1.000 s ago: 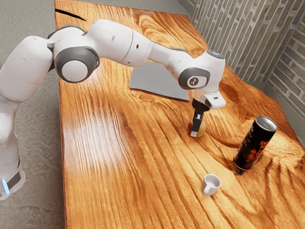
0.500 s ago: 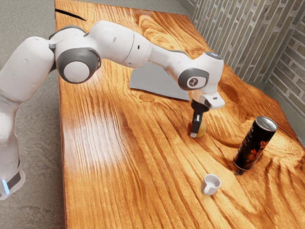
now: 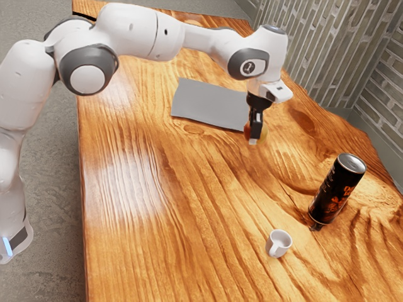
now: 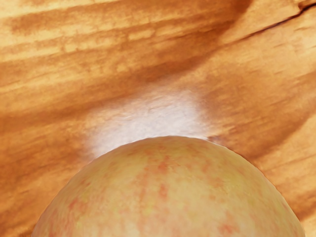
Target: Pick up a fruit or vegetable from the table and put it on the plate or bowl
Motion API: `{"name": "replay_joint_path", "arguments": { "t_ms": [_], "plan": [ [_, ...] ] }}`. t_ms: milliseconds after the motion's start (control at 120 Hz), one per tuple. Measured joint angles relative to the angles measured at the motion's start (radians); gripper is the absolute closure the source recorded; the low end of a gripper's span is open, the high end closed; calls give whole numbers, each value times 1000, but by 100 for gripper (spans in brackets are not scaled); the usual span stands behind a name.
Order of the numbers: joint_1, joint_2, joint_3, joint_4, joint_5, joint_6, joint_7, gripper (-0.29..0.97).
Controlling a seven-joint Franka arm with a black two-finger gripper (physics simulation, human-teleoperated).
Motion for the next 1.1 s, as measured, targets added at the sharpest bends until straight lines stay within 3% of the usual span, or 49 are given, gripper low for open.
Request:
{"name": "replay_joint_path", "arguments": {
  "t_ms": [575,925,1100],
  "plan": [
    [6,-23,391,12,-7,-67,-136,38],
    [67,35,432,12,-10,-56,-183,36],
    [68,38,432,11,-18,-57,-205,12]
  ]
}}
